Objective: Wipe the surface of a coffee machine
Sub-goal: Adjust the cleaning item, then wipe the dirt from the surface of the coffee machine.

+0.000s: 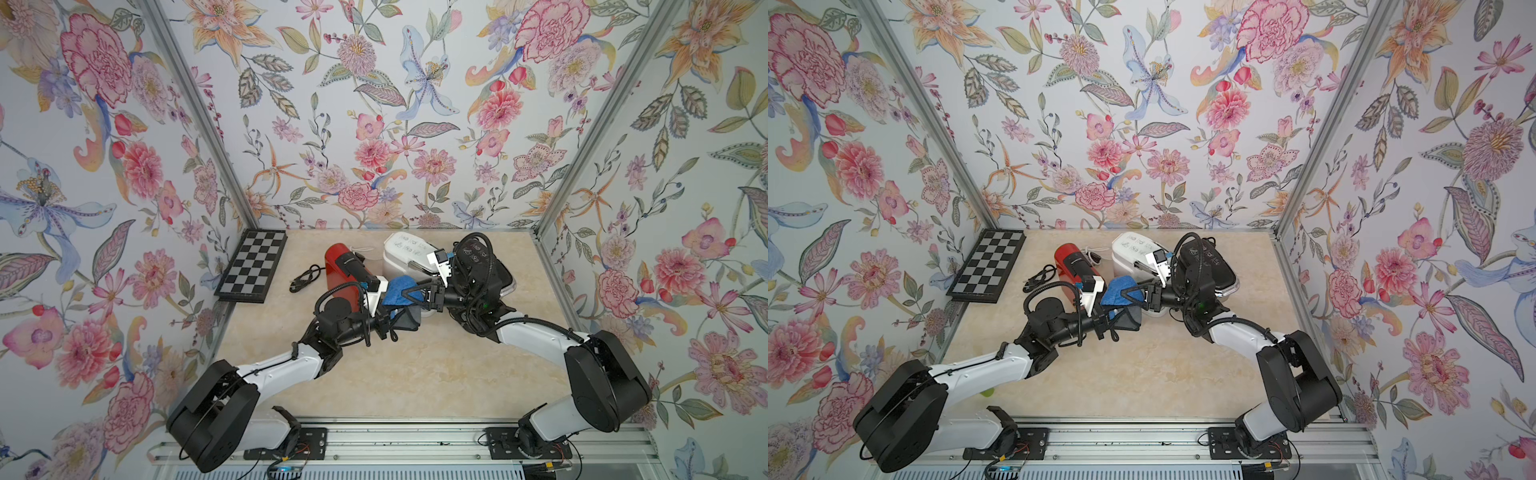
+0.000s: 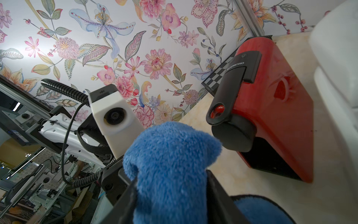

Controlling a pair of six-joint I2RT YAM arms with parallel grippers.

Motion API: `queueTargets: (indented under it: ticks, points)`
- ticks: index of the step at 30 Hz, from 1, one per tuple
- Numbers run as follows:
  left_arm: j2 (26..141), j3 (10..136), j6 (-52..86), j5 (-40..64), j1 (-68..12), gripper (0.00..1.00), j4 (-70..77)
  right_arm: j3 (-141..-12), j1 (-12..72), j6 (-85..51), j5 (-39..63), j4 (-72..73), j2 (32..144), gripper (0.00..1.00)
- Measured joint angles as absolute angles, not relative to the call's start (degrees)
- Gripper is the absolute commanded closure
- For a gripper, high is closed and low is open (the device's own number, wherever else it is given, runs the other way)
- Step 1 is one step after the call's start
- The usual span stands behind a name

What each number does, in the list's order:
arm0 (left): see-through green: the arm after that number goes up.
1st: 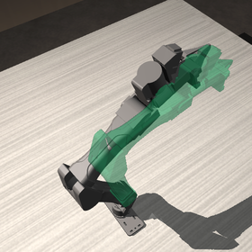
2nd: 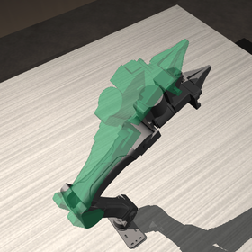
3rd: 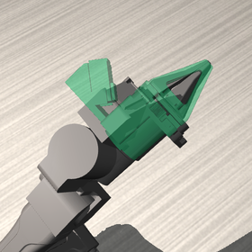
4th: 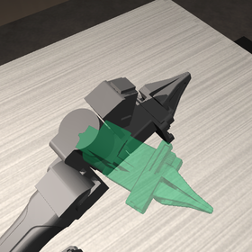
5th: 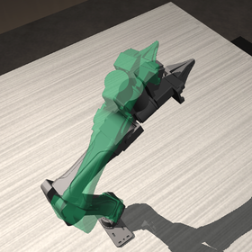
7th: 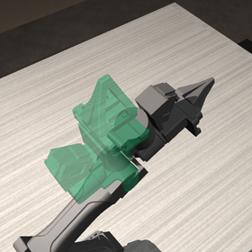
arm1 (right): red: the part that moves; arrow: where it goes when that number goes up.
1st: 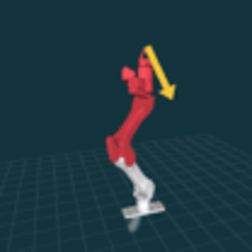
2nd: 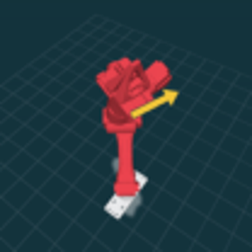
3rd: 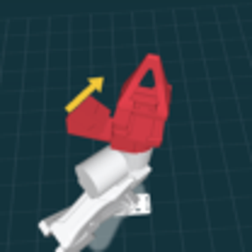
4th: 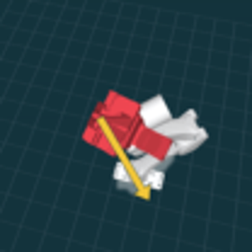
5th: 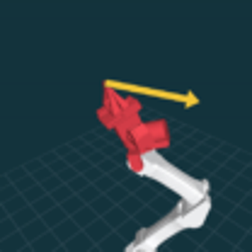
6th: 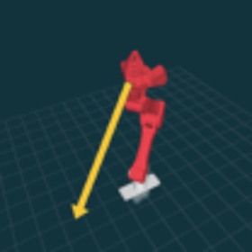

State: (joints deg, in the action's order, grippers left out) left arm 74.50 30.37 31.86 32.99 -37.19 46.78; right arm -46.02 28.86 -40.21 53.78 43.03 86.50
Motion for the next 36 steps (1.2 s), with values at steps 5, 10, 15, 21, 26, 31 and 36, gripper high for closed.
queueTargets:
  ticks: [5, 10, 15, 21, 26, 31, 36]
  points:
    - [66.2, 29.0, 30.8, 29.0, -36.4, 1.0, 40.9, -45.3, 27.0, -35.2, 49.9, 35.7, 82.0, 0.43]
    - [54.9, 29.1, 28.6, 20.8, -36.3, 1.0, 32.3, -43.1, 25.8, -28.5, 42.1, 27.5, 77.0, 0.42]
    - [46.3, 30.7, 27.6, 5.7, -35.8, 1.0, 20.3, -39.8, 26.7, -23.7, 33.3, 23.3, 75.1, 0.42]
    - [45.7, 33.6, 30.1, -8.3, -31.3, 1.0, 9.6, -36.9, 29.5, -20.4, 24.2, 21.1, 75.1, 0.42]
    - [53.5, 37.2, 31.3, -10.7, -26.4, 1.0, 4.1, -36.3, 33.0, -17.9, 18.5, 20.9, 74.4, 0.42]
    - [61.6, 44.1, 30.5, -10.5, -24.8, 1.0, 0.1, -35.3, 34.2, -16.7, 15.5, 21.3, 74.3, 0.42]
    - [68.3, 50.3, 28.8, -8.3, -23.4, 1.0, -0.5, -33.9, 34.2, -16.4, 12.8, 22.3, 74.3, 0.42]
